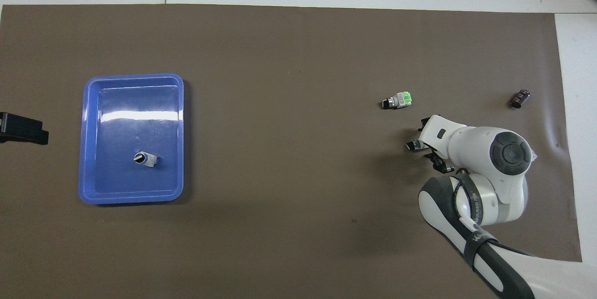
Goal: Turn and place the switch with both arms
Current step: 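Reach the right gripper down and grasp the small white switch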
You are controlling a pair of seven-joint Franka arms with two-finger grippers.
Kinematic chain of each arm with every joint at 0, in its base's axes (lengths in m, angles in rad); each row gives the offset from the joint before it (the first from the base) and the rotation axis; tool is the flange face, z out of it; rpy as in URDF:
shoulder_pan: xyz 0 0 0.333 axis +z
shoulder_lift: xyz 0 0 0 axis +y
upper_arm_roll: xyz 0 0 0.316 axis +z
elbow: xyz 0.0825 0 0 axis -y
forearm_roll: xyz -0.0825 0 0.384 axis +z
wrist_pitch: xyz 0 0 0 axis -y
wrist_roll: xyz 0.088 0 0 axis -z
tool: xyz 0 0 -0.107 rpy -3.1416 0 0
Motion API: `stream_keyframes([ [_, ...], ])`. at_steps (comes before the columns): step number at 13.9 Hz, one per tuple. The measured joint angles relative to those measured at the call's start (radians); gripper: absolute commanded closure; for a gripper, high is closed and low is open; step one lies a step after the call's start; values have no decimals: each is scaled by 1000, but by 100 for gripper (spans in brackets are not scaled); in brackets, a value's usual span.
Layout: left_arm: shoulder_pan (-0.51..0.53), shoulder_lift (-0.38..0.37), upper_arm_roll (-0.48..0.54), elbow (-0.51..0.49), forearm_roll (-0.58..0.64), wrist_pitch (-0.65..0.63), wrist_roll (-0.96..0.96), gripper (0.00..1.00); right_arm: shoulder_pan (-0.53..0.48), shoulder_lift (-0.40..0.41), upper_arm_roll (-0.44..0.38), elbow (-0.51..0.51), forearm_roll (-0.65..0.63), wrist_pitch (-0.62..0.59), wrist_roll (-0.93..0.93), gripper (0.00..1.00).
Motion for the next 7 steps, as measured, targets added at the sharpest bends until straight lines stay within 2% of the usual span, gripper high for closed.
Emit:
stream_keyframes([
  [7,0,-1,-4,0,0,-1,0,0,5,-7,3,13,-11,-69,-95,100],
])
